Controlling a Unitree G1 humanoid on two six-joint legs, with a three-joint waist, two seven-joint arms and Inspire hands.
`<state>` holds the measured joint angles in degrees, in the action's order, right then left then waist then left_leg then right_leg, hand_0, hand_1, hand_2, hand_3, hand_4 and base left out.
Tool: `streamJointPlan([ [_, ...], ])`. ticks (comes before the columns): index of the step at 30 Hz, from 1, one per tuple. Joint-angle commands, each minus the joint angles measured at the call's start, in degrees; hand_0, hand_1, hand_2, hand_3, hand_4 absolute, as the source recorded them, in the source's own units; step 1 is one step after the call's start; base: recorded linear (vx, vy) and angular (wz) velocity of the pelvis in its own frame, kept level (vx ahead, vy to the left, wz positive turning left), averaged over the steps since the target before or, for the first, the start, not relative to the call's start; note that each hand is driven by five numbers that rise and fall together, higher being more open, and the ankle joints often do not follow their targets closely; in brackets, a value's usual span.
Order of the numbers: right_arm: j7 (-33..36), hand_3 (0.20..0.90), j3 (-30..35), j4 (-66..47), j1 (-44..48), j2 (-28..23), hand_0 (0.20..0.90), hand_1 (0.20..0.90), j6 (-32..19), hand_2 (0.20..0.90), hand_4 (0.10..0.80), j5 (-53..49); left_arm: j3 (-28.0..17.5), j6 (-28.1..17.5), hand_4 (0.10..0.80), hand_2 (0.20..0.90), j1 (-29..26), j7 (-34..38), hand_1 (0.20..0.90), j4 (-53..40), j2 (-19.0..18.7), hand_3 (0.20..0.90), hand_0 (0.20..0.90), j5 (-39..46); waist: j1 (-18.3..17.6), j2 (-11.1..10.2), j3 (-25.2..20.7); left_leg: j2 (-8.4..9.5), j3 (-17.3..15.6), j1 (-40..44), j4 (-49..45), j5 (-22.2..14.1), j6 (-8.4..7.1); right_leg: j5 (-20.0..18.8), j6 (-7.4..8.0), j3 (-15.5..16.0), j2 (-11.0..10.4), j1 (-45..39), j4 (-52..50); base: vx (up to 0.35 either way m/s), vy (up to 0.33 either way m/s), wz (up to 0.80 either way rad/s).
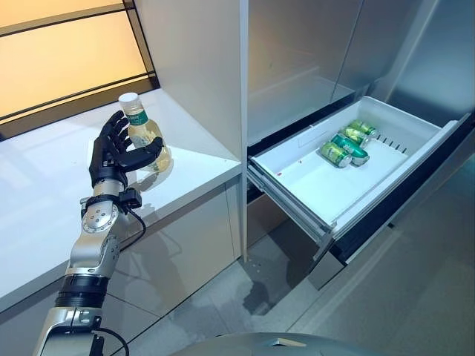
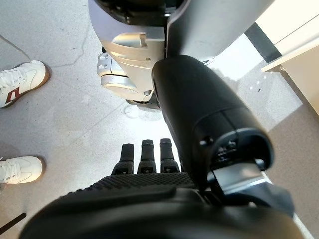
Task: Put drinks into fridge and close the fridge
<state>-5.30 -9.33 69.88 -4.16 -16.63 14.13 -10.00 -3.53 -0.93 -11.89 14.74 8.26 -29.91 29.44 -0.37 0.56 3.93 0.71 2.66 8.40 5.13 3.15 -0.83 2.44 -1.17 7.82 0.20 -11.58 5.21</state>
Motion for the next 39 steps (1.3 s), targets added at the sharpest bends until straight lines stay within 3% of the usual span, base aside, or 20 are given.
streamJointPlan([
  [1, -0.75, 0.900, -1.76, 1.29, 1.14, 1.24, 0.900, 0.900, 0.62, 0.900, 0.800, 0.60, -0.55, -7.57, 0.800, 0.900, -10.63, 0.60, 0.900, 0.36, -2.92, 0.900, 0.900, -0.60, -0.39, -0.39, -2.09, 2.78, 1.17, 1.26, -0.20, -5.70, 2.35, -1.52, 4.12, -3.91, -0.52, 3.08, -2.31, 0.017, 0.004, -0.05],
  [15, -1.00, 0.900, -2.33, 1.49, 1.11, 1.16, 0.900, 0.900, 0.39, 0.900, 0.800, 0.73, 0.16, -9.05, 0.800, 0.900, -13.18, 1.32, 0.900, 4.14, -2.50, 0.900, 0.900, 1.65, -1.15, -0.39, -2.45, 2.72, 0.69, 1.41, -0.25, -5.84, 2.30, -1.52, 4.21, -4.51, -0.44, 3.13, -2.35, 0.010, 0.000, -0.04],
  [16, -1.05, 0.900, -2.32, 1.44, 1.20, 1.12, 0.900, 0.900, 0.46, 0.900, 0.800, 0.80, 0.12, -9.19, 0.649, 0.771, -13.36, 1.52, 0.771, 4.13, -2.37, 0.749, 0.771, 1.61, -1.21, -0.42, -2.39, 2.73, 0.56, 1.11, -0.25, -5.31, 2.27, -1.92, 4.17, -4.50, -0.50, 3.52, -2.50, 0.000, 0.000, 0.00],
  [17, -1.09, 0.900, -2.29, 1.48, 1.16, 1.11, 0.900, 0.900, 0.43, 0.900, 0.800, 0.88, 0.14, -9.71, 0.399, 0.556, -13.48, 1.89, 0.556, 4.23, -2.38, 0.499, 0.556, 1.77, -1.28, -0.37, -2.46, 2.69, 0.62, 1.46, -0.25, -5.90, 2.29, -1.51, 4.23, -4.58, -0.44, 3.13, -2.35, 0.000, 0.000, 0.00],
  [18, -1.12, 0.900, -2.30, 1.44, 1.16, 1.08, 0.900, 0.900, 0.41, 0.900, 0.800, 0.88, 0.08, -10.07, 0.292, 0.465, -13.63, 2.00, 0.465, 4.34, -2.45, 0.392, 0.465, 1.82, -1.31, -0.40, -2.52, 2.71, 0.60, 1.39, -0.25, -5.85, 2.30, -1.55, 4.24, -4.63, -0.44, 3.23, -2.39, 0.000, 0.000, 0.00],
  [19, -1.14, 0.900, -2.33, 1.39, 1.17, 1.07, 0.900, 0.900, 0.41, 0.900, 0.800, 0.87, 0.01, -10.12, 0.100, 0.300, -13.73, 1.89, 0.300, 4.35, -2.47, 0.200, 0.300, 2.01, -1.32, -0.45, -2.47, 2.75, 0.52, 1.08, -0.26, -5.30, 2.28, -1.97, 4.20, -4.62, -0.48, 3.60, -2.54, -0.035, -0.003, -0.02],
  [31, -1.11, 0.900, -2.57, 1.58, 1.19, 1.02, 0.900, 0.900, -0.11, 0.900, 0.800, 0.90, -0.07, -11.78, 0.100, 0.300, -14.78, 2.43, 0.300, 4.75, -2.41, 0.200, 0.300, 1.77, -1.49, -0.51, -2.58, 2.72, 0.39, 1.10, -0.27, -5.34, 2.26, -2.00, 4.19, -4.74, -0.52, 3.63, -2.55, -0.006, -0.001, 0.00],
  [39, -5.32, 0.900, -5.67, -0.63, 1.61, 0.43, 0.900, 0.900, -5.18, 0.900, 0.800, 9.13, -0.20, -11.72, 0.100, 0.300, -14.61, 1.43, 0.300, 1.78, -2.94, 0.200, 0.300, 1.82, -0.93, -0.61, -2.51, 2.79, 0.90, 0.95, -0.25, -5.28, 2.20, -2.11, 4.26, -4.35, -0.71, 3.53, -2.30, 0.004, -0.007, 0.00],
])
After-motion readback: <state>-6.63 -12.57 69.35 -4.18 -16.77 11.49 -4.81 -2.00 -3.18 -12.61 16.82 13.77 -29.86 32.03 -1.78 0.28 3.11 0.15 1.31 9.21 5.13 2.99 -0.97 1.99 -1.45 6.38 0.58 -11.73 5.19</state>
